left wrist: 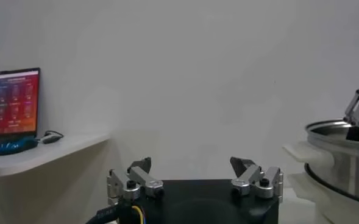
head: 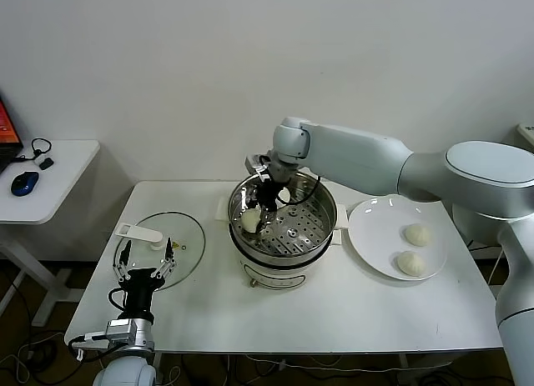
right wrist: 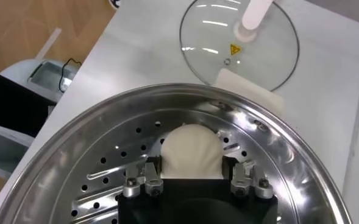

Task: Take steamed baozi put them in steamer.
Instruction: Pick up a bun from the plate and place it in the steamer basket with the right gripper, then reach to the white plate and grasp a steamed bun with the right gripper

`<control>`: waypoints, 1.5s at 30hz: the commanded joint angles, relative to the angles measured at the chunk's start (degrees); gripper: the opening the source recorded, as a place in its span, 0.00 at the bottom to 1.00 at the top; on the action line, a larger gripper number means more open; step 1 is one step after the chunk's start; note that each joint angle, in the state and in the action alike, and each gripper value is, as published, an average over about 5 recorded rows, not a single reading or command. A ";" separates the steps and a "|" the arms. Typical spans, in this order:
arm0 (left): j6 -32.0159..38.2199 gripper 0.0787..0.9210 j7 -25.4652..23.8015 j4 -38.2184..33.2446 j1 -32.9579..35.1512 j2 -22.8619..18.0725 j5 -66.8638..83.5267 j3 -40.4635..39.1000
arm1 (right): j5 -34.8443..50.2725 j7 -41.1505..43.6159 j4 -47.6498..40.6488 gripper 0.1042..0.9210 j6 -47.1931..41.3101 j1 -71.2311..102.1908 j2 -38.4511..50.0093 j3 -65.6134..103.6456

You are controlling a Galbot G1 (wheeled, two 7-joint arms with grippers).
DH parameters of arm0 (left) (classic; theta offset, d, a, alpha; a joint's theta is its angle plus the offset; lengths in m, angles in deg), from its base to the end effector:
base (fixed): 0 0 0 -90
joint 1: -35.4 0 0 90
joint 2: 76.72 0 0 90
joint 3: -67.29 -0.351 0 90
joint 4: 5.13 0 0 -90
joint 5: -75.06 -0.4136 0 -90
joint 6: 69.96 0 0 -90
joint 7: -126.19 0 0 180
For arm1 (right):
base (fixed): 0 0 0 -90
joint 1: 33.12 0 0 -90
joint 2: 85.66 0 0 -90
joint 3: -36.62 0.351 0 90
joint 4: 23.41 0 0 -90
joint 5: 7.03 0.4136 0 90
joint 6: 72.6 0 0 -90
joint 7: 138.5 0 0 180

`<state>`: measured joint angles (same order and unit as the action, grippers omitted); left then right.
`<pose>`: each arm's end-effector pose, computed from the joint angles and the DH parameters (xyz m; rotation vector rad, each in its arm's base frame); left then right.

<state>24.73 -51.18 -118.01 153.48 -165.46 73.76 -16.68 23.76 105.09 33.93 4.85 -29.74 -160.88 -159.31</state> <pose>0.2453 0.0442 -0.3454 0.1985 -3.1254 -0.1431 0.6339 0.1773 -0.1332 1.7458 -1.2702 1.3085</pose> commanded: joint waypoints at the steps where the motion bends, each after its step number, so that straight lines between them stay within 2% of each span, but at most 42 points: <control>1: 0.01 0.88 -0.02 -0.16 0.15 0.03 0.14 0.10 | -0.24 -0.65 0.17 0.73 0.21 0.37 -0.08 0.26; 7: 0.03 0.88 -0.01 -0.19 0.24 0.01 0.14 0.05 | 0.13 -0.70 2.35 0.87 0.22 -0.85 1.55 0.41; 13: 0.13 0.88 -0.01 -0.34 0.60 0.03 0.17 0.13 | 1.61 -0.11 7.38 0.88 0.77 -5.30 7.10 -0.29; 22: 0.13 0.88 -0.05 -0.84 0.89 0.45 0.35 -0.05 | 5.82 1.82 17.01 0.88 4.82 -20.51 20.87 -5.64; 29: 0.10 0.88 -0.06 -1.15 0.92 0.42 0.36 -0.55 | 6.57 3.48 20.00 0.88 7.61 -28.61 29.98 -11.44; 36: 0.22 0.88 -0.28 -1.32 1.06 0.59 0.62 -0.82 | -0.26 4.19 21.78 0.88 8.76 -25.37 40.79 -12.06; 45: 0.11 0.88 0.01 -1.84 0.94 0.48 0.37 -1.97 | -21.56 5.19 14.36 0.88 14.43 -1.26 49.50 7.67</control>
<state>24.83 -51.27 -119.69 154.38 -165.05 74.25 -18.05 18.60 109.34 51.24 14.97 -47.03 -123.03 -164.62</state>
